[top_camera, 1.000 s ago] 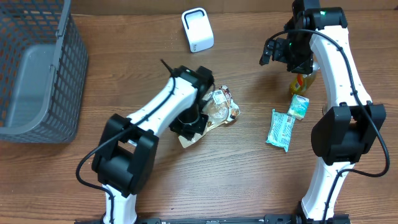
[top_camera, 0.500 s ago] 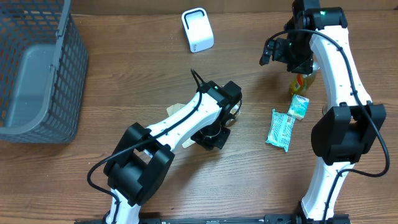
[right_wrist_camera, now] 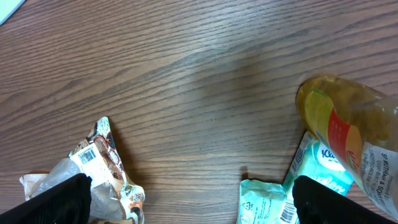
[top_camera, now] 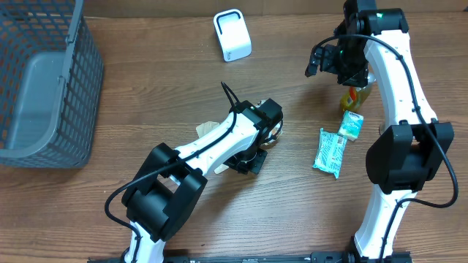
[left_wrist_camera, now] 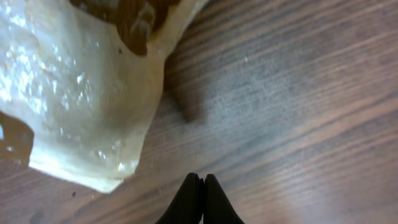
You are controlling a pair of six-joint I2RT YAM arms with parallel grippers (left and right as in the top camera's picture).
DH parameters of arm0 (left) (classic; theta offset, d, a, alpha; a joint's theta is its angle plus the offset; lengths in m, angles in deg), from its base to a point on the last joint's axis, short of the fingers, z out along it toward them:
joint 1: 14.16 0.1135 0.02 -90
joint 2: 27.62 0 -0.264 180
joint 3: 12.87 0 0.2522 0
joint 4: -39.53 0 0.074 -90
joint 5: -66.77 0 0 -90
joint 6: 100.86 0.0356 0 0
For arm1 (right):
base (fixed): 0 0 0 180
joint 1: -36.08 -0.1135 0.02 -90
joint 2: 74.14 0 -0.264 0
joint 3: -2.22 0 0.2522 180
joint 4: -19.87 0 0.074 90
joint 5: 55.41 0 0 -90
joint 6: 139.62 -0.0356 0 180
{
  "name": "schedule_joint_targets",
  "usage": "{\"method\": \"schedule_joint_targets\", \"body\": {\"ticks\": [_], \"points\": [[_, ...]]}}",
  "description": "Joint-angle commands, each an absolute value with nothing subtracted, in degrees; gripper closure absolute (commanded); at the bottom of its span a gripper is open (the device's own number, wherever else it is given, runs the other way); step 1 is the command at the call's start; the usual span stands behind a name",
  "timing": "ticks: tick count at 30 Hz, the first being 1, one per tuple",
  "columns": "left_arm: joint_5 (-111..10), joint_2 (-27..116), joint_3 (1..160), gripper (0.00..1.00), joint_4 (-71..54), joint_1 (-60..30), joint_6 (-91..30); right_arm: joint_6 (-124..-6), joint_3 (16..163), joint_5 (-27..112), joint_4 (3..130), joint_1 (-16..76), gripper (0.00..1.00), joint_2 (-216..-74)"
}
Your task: Scan the item barcode
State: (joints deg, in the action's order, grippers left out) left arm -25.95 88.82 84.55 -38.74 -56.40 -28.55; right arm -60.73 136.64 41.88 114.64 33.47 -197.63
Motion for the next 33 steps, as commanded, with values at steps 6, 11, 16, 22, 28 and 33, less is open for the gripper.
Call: {"method": "schedule_joint_targets", "body": {"ticks": [6, 11, 16, 22, 28, 33], "points": [[-24.3, 89.3, 83.0, 0.96, -35.3, -56.1, -30.7, -60.4, 138.1, 42.2, 114.4, 33.5, 0.00, -196.6], [-24.3, 89.3, 83.0, 0.96, -35.1, -56.2, -31.3, -60.4, 138.1, 42.2, 114.4, 33.5, 0.00, -196.6], [-24.2, 89.3, 83.0, 0.96, -35.0, -56.1, -31.3, -60.4, 138.1, 42.2, 114.4, 33.5, 0.00, -196.6], [-24.2, 89.3, 81.5, 0.96, -33.9, -56.1, -32.1, -60.4, 138.1, 42.2, 114.4, 33.5, 0.00, -196.6], [-23.9, 89.3, 79.0, 0.96, -30.9, -56.1, -32.1, -60.4, 138.1, 42.2, 114.4, 33.5, 0.00, -196.6], [-19.0, 89.3, 79.0, 0.96, -29.6, -56.0, -32.1, -60.4, 138.1, 42.2, 114.4, 33.5, 0.00, -196.6]]}}
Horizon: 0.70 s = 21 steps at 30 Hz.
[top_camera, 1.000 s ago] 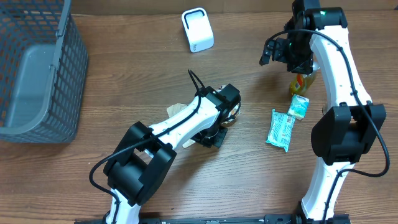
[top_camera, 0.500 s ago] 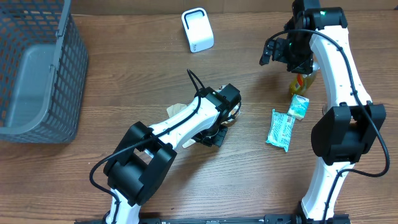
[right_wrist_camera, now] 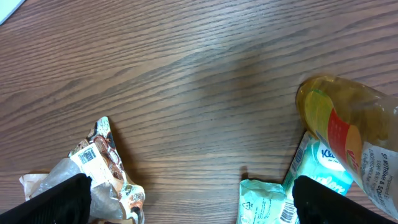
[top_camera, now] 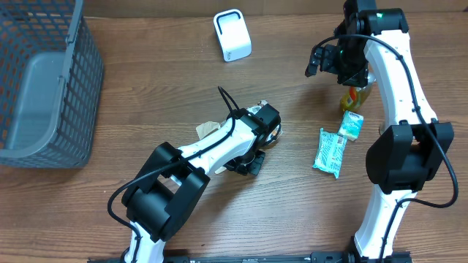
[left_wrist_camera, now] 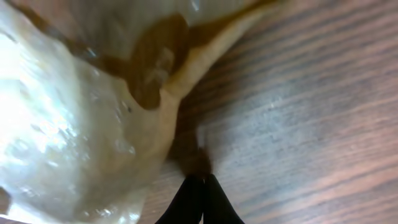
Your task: Scan the item barcode
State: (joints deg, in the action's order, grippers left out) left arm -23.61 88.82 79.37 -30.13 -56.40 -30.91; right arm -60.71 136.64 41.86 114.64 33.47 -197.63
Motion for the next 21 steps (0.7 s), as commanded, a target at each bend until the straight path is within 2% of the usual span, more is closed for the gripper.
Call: {"method": "schedule_joint_targets", "body": {"ticks": [1, 9, 13, 16, 21], "points": [[-17.6, 89.3, 79.0, 0.96, -29.5, -55.8, -32.1, -60.4, 138.1, 42.2, 114.4, 33.5, 0.00, -196.6], [-3.3, 89.3, 79.0, 0.94, -26.0, -52.9, -32.1, -60.4, 138.1, 42.2, 114.4, 33.5, 0.00, -196.6], [-3.2, 89.3, 79.0, 0.92, -21.8, -50.4, -32.1, -60.4, 138.1, 42.2, 114.4, 33.5, 0.00, -196.6], [-3.5, 89.3, 79.2, 0.96, -20.5, -48.0, -32.1, -60.4, 138.1, 42.2, 114.4, 33.5, 0.00, -196.6], [-8.6, 89.3, 83.8, 0.96, -26.4, -44.0, -32.1, -60.4, 138.1, 42.2, 114.4, 33.5, 0.00, -196.6]]}}
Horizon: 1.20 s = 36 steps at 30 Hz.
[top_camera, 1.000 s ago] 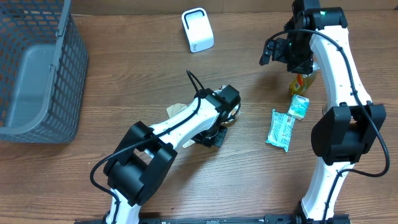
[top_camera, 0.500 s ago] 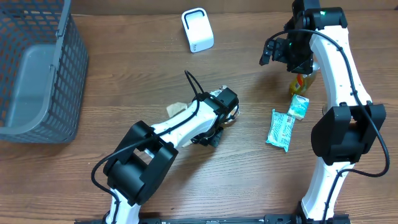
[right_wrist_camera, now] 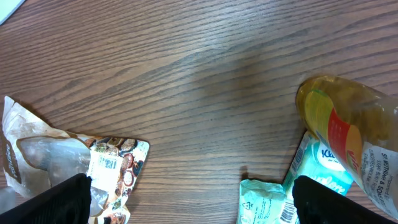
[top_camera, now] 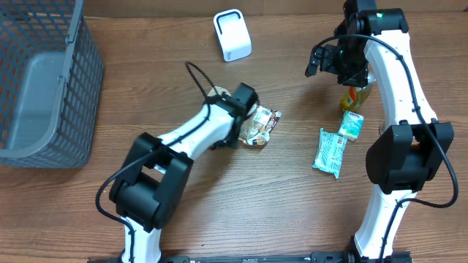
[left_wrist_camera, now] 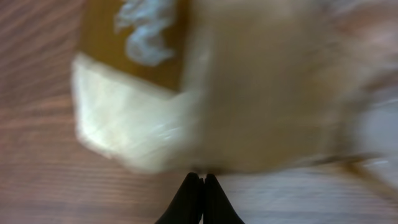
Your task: Scan the item barcode
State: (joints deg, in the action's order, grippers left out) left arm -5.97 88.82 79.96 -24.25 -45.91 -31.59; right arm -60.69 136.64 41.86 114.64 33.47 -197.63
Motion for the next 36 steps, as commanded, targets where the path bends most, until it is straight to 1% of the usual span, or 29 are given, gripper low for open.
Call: {"method": "schedule_joint_targets", "body": {"ticks": [1, 6, 11, 17, 19, 36], "points": [[-10.1, 89.3, 85.1, 0.96, -27.9, -43.5, -32.1, -60.4, 138.1, 42.2, 114.4, 33.5, 0.00, -196.6], [-18.6, 89.3, 89.8, 0.96, -33.5, -42.1, -29.9, -60.4, 138.1, 42.2, 114.4, 33.5, 0.00, -196.6], [-29.1, 89.3, 90.0, 0.96, -34.8, -42.5, -27.0, -60.4, 138.1, 42.2, 114.4, 33.5, 0.00, -196.6], [-33.2, 89.3, 90.0, 0.96, -37.5, -43.4, -26.6, -60.4, 138.1, 42.2, 114.4, 33.5, 0.00, -196.6], [-35.2, 89.3, 90.0, 0.93, -38.6, -43.7, -26.6, -60.4, 138.1, 42.2, 114.4, 33.5, 0.00, -196.6], [-35.8, 89.3, 90.0, 0.93, -38.9, -44.3, -26.7, -60.4, 138.1, 42.2, 114.4, 33.5, 0.00, -196.6]]}}
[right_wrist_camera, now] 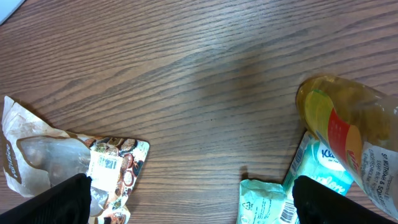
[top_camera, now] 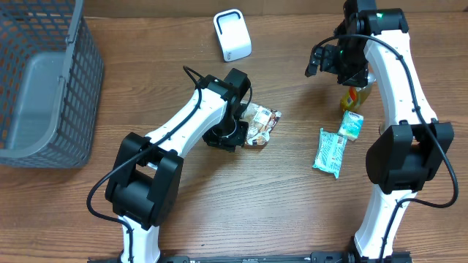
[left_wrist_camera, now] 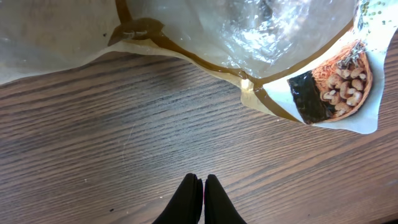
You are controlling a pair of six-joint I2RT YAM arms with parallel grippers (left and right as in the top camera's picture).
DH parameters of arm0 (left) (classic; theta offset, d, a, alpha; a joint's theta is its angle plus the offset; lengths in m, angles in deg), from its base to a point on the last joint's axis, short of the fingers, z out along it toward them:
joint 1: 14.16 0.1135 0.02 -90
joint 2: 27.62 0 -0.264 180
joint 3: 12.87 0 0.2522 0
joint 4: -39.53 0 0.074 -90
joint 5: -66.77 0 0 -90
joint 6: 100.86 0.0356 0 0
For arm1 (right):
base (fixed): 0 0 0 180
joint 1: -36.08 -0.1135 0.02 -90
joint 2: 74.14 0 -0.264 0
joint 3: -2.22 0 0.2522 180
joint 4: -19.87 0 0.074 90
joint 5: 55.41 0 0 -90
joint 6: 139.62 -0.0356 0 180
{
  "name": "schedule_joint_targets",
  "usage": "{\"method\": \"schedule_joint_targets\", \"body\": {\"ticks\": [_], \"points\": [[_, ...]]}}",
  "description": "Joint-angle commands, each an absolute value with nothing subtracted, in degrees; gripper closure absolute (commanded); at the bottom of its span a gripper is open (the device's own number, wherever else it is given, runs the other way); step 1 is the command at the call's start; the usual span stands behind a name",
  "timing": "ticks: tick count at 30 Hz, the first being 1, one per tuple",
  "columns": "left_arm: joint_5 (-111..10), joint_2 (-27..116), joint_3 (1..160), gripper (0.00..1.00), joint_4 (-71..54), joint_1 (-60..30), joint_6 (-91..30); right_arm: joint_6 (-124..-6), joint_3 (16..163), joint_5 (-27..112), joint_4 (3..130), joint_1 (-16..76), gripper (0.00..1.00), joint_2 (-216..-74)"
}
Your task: Scan the item barcode
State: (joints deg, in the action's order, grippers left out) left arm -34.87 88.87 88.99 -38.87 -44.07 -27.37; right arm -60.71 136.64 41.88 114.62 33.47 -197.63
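Observation:
A crumpled snack bag lies mid-table, and its white barcode label faces up in the right wrist view. My left gripper hovers at the bag's left near edge. Its fingers are shut on nothing, with the bag just ahead of them. The white scanner stands at the back of the table. My right gripper hangs high at the right, wide open and empty.
A yellow bottle, a green tissue pack and a teal wipe packet lie under the right arm. A grey mesh basket fills the far left corner.
My left gripper was at the bag's back left edge and is now at its near left side, still shut. The bag and the right arm have not moved.
At first the bag lay crumpled under my left arm, with the shut left gripper beside it. Then the gripper was closer against it. By 1.2 s ago the bag lay further right with its label up. It stays there now.

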Motion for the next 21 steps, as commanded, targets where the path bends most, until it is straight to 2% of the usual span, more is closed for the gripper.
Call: {"method": "schedule_joint_targets", "body": {"ticks": [1, 8, 15, 17, 21], "points": [[-35.8, 89.3, 90.0, 0.93, -38.9, -44.3, -26.7, -60.4, 138.1, 42.2, 114.4, 33.5, 0.00, -196.6], [-35.8, 89.3, 90.0, 0.89, -38.8, -44.2, -26.7, -60.4, 138.1, 42.2, 114.4, 33.5, 0.00, -196.6], [-33.4, 89.3, 89.5, 0.92, -41.4, -44.6, -28.0, -60.4, 138.1, 42.2, 114.4, 33.5, 0.00, -196.6], [-32.0, 89.3, 89.2, 0.96, -40.6, -44.6, -28.1, -60.4, 138.1, 42.2, 114.4, 33.5, 0.00, -196.6], [-29.2, 89.3, 89.1, 0.96, -36.7, -43.8, -31.6, -60.4, 138.1, 42.2, 114.4, 33.5, 0.00, -196.6]]}}
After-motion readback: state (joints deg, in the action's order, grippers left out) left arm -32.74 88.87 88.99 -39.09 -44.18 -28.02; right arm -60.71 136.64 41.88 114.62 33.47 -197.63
